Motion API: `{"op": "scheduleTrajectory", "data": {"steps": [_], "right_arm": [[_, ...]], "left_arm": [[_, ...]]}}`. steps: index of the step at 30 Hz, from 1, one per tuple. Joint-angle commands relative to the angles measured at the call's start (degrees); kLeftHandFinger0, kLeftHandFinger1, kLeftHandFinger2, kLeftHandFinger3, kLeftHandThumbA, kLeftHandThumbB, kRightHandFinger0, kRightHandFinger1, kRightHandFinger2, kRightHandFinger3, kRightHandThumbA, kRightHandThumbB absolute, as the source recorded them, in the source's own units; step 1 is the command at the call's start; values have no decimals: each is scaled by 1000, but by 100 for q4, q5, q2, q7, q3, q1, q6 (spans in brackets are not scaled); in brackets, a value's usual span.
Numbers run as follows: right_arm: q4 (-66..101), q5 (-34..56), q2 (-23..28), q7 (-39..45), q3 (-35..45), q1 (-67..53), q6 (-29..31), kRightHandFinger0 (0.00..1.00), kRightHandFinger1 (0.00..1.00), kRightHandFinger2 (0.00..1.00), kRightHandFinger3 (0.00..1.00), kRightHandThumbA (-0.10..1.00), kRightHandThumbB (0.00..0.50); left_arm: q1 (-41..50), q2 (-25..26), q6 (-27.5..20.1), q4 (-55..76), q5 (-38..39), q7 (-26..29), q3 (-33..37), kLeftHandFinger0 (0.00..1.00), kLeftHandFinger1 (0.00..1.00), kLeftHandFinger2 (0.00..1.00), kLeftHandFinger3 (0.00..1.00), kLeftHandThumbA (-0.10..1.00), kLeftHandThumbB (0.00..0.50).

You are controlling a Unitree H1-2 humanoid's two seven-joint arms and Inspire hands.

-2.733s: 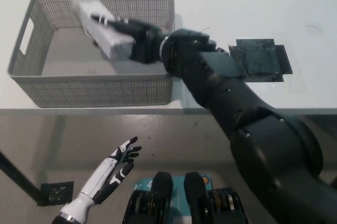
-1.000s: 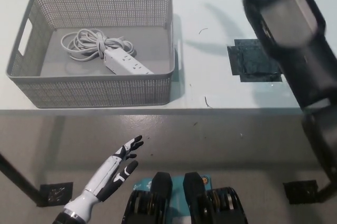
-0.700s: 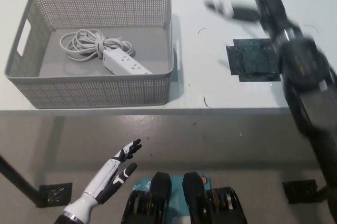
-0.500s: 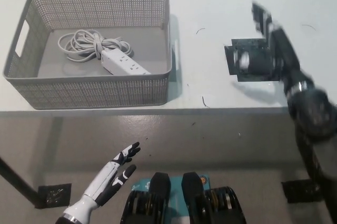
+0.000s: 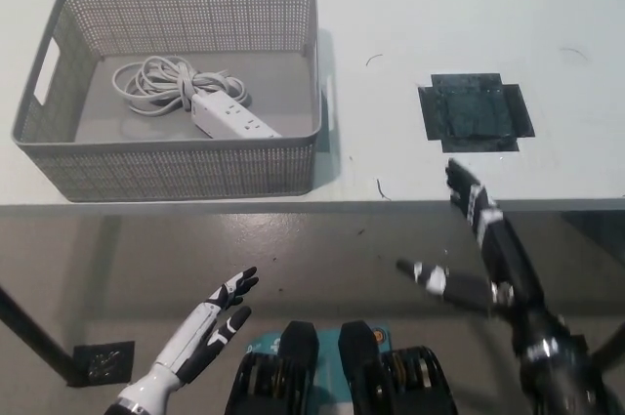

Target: Use the right hand to pick up a power strip and put it into a container on the left side

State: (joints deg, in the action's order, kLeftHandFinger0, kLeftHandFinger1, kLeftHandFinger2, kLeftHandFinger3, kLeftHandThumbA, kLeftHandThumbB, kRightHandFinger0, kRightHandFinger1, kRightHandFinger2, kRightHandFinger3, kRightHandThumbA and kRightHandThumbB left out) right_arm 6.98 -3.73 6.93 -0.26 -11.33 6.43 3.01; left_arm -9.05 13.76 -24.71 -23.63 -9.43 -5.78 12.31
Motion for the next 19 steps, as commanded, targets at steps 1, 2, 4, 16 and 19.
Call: {"op": "scheduleTrajectory", "data": {"steps": [1, 2, 4, 16, 19], "right_arm": [[1780, -2069, 305, -1761, -1012, -788, 2392, 1000, 1000, 1000, 1000, 1000, 154], [1392, -2137, 255, -1853, -901, -804, 2392, 1000, 1000, 1000, 1000, 1000, 182], [595, -1839, 116, -1656, -605, -813, 2392, 1000, 1000, 1000, 1000, 1000, 44], [-2153, -323, 203, -550, 9, -10, 2391, 1000, 1000, 1000, 1000, 1000, 206], [-2243, -332, 201, -502, 46, 61, 2391, 1000, 1000, 1000, 1000, 1000, 190]], "left_arm": [[-219, 34, -222, 210, 384, 23, -237, 999, 1000, 1000, 1000, 1000, 200], [-225, 23, -222, 208, 382, 29, -240, 999, 1000, 1000, 1000, 1000, 200], [-206, 3, -222, 221, 396, 31, -259, 1000, 1000, 1000, 1000, 1000, 209], [-125, -321, -222, 209, 262, 443, -356, 1000, 1000, 1000, 1000, 1000, 286], [-117, -344, -222, 228, 196, 504, -375, 1000, 1000, 1000, 1000, 1000, 291]]}}
